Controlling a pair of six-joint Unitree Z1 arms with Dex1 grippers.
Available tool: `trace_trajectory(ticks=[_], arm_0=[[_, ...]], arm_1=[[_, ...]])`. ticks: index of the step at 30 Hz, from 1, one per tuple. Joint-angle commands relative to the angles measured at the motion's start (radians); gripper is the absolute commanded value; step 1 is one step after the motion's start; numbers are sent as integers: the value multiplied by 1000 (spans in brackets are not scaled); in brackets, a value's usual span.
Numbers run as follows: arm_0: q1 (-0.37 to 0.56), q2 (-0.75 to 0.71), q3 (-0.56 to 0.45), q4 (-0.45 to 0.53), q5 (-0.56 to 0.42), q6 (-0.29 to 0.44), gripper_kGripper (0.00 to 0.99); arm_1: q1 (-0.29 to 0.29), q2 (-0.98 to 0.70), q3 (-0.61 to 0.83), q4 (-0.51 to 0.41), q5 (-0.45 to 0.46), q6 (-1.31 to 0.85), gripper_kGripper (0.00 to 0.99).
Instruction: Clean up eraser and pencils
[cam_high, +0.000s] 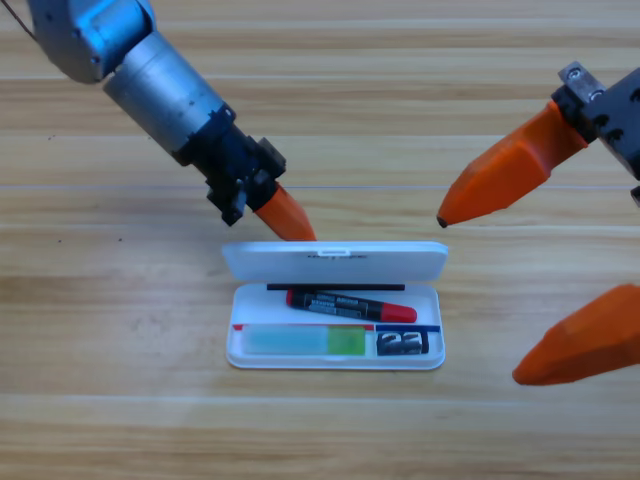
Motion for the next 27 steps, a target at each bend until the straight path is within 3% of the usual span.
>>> trace_trajectory(ticks=[1,15,27], arm_0=[[-42,-23,61,0,19,-7,0],[-76,-8,154,-96,50,-14,0],[-119,-8,245,-201,148,-24,0]], arm_1=[[-7,53,13,-17,12,7,990],[-5,74,9,-17,12,12,990],[-5,77,9,-17,12,15,990]])
